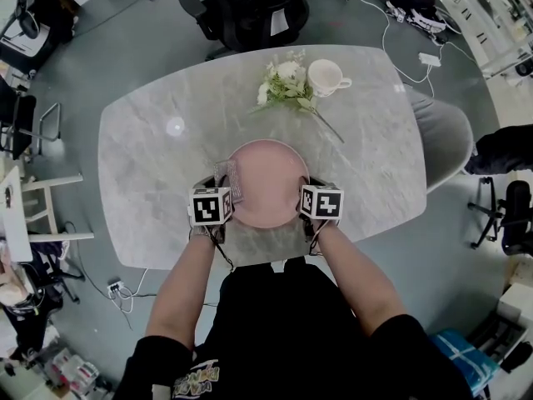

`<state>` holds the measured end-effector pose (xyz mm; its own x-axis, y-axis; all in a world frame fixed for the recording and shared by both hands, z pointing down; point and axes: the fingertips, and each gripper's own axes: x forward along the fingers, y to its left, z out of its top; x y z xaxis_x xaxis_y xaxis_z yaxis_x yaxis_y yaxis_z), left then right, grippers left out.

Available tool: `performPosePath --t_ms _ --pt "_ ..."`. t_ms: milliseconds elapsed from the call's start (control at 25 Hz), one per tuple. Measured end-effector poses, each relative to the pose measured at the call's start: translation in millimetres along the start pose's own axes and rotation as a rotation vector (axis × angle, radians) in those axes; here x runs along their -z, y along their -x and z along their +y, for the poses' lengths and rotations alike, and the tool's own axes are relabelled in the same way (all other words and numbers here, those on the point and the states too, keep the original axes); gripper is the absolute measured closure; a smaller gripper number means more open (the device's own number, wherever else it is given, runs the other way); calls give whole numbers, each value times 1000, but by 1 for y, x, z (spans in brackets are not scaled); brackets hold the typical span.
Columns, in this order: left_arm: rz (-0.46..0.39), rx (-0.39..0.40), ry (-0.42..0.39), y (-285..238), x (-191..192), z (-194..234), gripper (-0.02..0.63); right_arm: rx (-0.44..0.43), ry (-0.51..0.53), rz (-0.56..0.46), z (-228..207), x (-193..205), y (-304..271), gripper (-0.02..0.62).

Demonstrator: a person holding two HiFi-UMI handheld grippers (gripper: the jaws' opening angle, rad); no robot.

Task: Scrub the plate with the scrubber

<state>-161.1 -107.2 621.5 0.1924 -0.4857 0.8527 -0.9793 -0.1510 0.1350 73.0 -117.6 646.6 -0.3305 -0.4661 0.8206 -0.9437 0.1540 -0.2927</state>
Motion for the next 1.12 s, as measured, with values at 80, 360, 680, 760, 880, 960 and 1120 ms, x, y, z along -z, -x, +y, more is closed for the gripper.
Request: performPosePath --t_ms 80,360,680,760,880,960,1120 --pt "-15 -8 -2 6 0 2 529 1 -1 0 0 0 0 545" --pt "-85 51 -36 25 -18 -26 529 -3 -15 2 -1 1 -2 540" --pt "-53 216 -34 16 -19 -87 529 6 39 2 6 1 1 541" --pt "-34 253 -32 11 -15 -101 529 4 28 -2 6 2 -1 543" --pt "-6 314 -14 3 -11 -121 529 6 31 -3 6 2 -1 541" --pt "21 356 -3 -3 -8 -134 529 10 29 -6 5 1 0 543" --pt "69 415 19 -14 -2 -150 529 1 13 -6 5 6 -5 543"
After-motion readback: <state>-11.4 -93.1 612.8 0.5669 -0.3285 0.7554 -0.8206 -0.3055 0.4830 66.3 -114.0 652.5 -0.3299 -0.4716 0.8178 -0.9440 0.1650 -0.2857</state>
